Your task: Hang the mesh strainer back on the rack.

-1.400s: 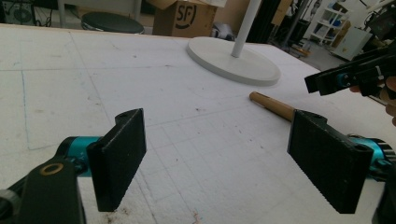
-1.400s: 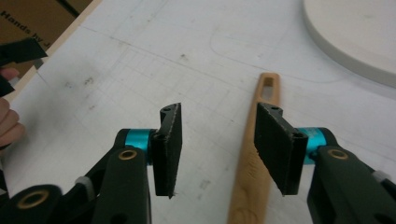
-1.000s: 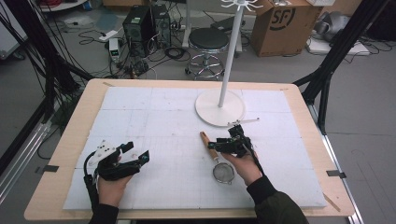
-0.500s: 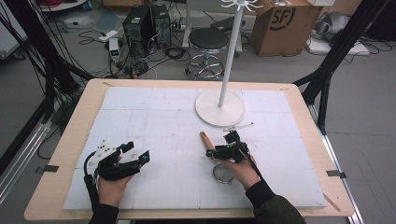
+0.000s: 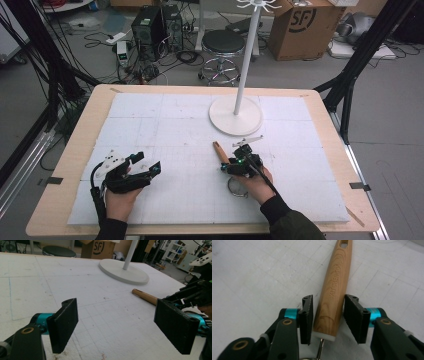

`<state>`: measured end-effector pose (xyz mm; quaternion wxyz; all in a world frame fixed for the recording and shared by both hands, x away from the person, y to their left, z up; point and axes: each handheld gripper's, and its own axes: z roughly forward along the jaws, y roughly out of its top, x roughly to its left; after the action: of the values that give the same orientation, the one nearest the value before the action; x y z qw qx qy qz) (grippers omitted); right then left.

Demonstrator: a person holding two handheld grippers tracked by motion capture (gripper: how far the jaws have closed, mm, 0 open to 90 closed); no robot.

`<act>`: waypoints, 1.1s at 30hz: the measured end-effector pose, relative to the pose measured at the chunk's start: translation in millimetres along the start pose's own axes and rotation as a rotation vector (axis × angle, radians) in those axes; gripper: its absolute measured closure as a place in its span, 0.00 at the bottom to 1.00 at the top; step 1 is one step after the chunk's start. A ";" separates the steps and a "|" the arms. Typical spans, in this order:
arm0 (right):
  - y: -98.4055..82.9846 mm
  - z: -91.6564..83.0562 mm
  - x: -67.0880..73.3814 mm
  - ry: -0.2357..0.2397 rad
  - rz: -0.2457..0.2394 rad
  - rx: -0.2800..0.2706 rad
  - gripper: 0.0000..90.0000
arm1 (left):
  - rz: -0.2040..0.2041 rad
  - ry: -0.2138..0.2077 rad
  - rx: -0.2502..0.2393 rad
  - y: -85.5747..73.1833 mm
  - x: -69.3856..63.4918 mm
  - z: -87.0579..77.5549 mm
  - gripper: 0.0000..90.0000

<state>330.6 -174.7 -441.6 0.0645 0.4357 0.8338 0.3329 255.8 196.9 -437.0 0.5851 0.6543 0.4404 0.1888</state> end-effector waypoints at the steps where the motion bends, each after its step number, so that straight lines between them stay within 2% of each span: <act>1: 0.0 0.0 0.0 0.000 0.000 0.000 0.66 | 0.000 0.001 0.001 0.0 -0.2 0.1 0.22; 5: -0.4 1.0 3.7 -0.025 -0.015 0.002 0.67 | 0.004 -0.003 0.001 0.3 -1.8 0.6 0.22; 7: -0.3 1.8 7.5 -0.052 -0.031 0.004 0.67 | 0.006 -0.003 0.003 0.4 -2.5 0.9 0.22; 8: 0.7 2.6 11.0 -0.080 -0.058 0.016 0.67 | 0.008 -0.003 0.003 0.4 -2.8 1.2 0.22; 9: 0.7 2.6 11.0 -0.080 -0.058 0.016 0.67 | 0.007 -0.004 0.005 0.4 -3.4 1.5 0.22; 12: 4.7 3.4 13.0 -0.094 -0.058 0.048 0.67 | 0.009 -0.006 0.008 0.1 -4.5 2.4 0.22; 13: 8.4 4.8 17.5 -0.122 -0.074 0.076 0.67 | 0.010 -0.006 0.009 0.0 -4.8 2.5 0.22; 15: 10.5 5.2 17.6 -0.122 -0.075 0.091 0.67 | 0.012 -0.005 0.010 -0.1 -5.4 2.8 0.22; 17: 17.2 6.7 18.6 -0.126 -0.090 0.138 0.68 | 0.012 -0.006 0.008 -0.3 -5.7 3.0 0.22; 18: 17.2 6.7 18.6 -0.126 -0.090 0.138 0.68 | 0.011 -0.007 0.009 -0.2 -5.8 2.9 0.22; 20: 22.7 8.0 19.1 -0.131 -0.099 0.180 0.68 | 0.009 -0.005 0.007 -0.3 -5.7 3.0 0.22; 21: 27.0 8.8 20.7 -0.130 -0.098 0.217 0.69 | 0.010 -0.006 0.009 -0.2 -5.6 3.0 0.22; 23: 28.9 9.6 19.4 -0.125 -0.107 0.227 0.69 | 0.011 -0.005 0.009 -0.2 -5.7 3.1 0.22; 26: 35.4 11.3 19.5 -0.122 -0.108 0.279 0.69 | 0.008 -0.004 0.008 -0.3 -5.7 3.2 0.22; 33: 38.6 12.0 19.8 -0.118 -0.130 0.306 0.72 | 0.010 -0.004 0.007 -0.1 -5.5 2.8 0.22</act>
<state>349.7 -138.1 -423.6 0.0676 0.4043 0.8959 0.1712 254.9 190.9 -436.4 0.5828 0.6588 0.4365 0.1890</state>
